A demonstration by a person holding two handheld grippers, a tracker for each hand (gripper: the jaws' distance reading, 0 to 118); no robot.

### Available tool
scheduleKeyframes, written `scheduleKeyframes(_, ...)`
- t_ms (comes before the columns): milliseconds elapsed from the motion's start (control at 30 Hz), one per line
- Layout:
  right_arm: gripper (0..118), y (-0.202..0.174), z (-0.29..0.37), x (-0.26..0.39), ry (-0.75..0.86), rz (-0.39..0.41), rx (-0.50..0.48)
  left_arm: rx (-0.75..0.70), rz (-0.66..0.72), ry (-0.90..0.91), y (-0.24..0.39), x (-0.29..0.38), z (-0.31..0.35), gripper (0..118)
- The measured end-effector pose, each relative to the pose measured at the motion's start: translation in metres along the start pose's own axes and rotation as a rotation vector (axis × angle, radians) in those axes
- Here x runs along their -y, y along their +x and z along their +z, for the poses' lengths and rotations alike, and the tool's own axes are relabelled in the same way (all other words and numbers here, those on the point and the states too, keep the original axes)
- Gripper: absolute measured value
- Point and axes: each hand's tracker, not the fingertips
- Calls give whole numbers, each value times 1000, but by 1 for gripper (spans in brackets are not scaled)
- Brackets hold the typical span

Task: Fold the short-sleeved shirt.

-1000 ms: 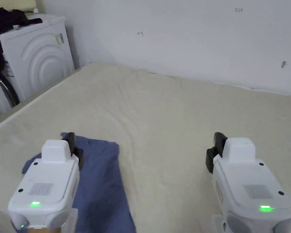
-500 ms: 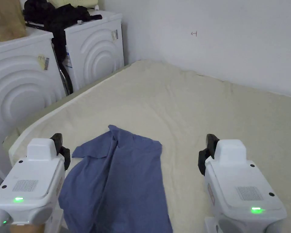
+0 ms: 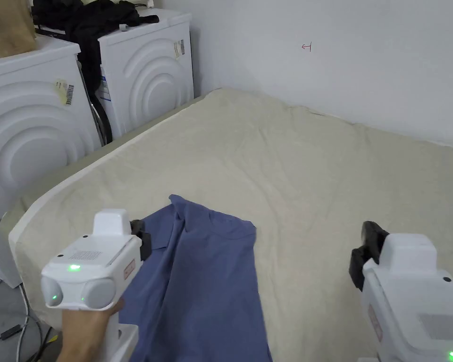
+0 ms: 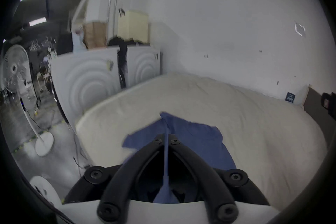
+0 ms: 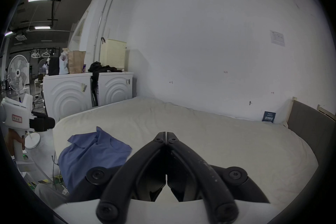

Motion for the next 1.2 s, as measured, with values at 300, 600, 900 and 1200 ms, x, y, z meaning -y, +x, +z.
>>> scheduleKeyframes(300,1,33,-16,19,-69,14,92,16,53,-406,11,37,-123,111)
scheduleKeyframes(600,1,61,-25,46,-161,-7,133,-30,-46,-502,31,79,-153,56)
scheduleKeyframes(900,1,83,-2,48,-155,-30,153,33,-60,-400,42,64,-124,4)
scheduleKeyframes(1200,1,120,47,40,-100,-70,224,317,-71,-150,110,-38,-22,4)
